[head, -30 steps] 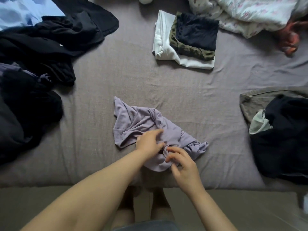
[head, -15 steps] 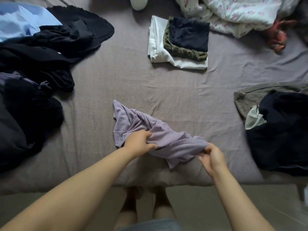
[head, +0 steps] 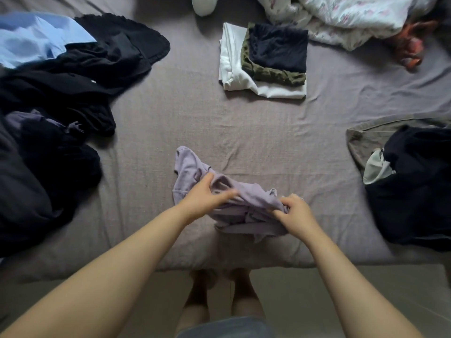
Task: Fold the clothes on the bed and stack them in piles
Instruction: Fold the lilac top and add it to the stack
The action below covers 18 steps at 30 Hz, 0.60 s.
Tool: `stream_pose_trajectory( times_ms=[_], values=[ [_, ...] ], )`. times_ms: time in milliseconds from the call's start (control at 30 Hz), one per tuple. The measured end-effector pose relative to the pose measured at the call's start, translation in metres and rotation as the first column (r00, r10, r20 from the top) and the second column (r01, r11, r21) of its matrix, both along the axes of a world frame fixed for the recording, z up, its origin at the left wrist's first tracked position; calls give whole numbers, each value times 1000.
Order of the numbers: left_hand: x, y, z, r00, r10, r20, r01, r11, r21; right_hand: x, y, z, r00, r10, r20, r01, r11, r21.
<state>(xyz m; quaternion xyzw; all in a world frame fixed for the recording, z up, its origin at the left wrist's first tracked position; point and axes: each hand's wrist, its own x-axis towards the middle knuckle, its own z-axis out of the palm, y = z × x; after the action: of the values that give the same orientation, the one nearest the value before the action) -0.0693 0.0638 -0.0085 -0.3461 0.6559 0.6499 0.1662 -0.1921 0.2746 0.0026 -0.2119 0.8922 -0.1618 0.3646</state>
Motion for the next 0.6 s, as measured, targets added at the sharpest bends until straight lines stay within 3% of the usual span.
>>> stream_pose_trajectory(
  times_ms=[33,100,133,167,233,300,333,367,433,467,533,600],
  values=[
    [3,0,4,984,-179,17,180,977,-116,-3,0,-2,999,-53,3,53,998,-36],
    [7,2,5,869,-456,190,492,763,-420,-9,-4,4,955,-258,148,277,953,-123],
    [7,3,7,832,-477,284,552,653,-518,-11,-6,8,893,-359,272,407,901,-149],
    [6,5,6,832,-440,337,553,614,-563,-14,-8,13,820,-435,372,517,841,-157],
    [3,7,3,887,-334,318,460,690,-558,-17,-14,20,689,-510,516,664,729,-167],
    [-2,7,0,953,-200,228,282,863,-420,-18,-18,26,568,-510,646,759,627,-173],
    [-5,4,-4,974,-107,201,165,939,-301,-19,-19,27,563,-496,661,758,629,-173],
    [-7,2,-4,984,-4,179,35,985,-171,-20,-17,28,617,-476,627,702,693,-165],
    [-9,0,-3,973,174,150,-178,984,14,-25,-11,27,810,-323,489,394,918,-46],
    [-9,-2,-4,970,209,125,-217,975,53,-26,-9,26,879,-211,428,215,976,38],
    [-6,-5,1,992,118,54,-121,991,49,-25,-7,21,941,-17,337,-19,994,105],
    [-2,-9,6,996,-73,49,73,997,11,-24,-8,18,960,-9,278,-7,998,57]
  ],
)
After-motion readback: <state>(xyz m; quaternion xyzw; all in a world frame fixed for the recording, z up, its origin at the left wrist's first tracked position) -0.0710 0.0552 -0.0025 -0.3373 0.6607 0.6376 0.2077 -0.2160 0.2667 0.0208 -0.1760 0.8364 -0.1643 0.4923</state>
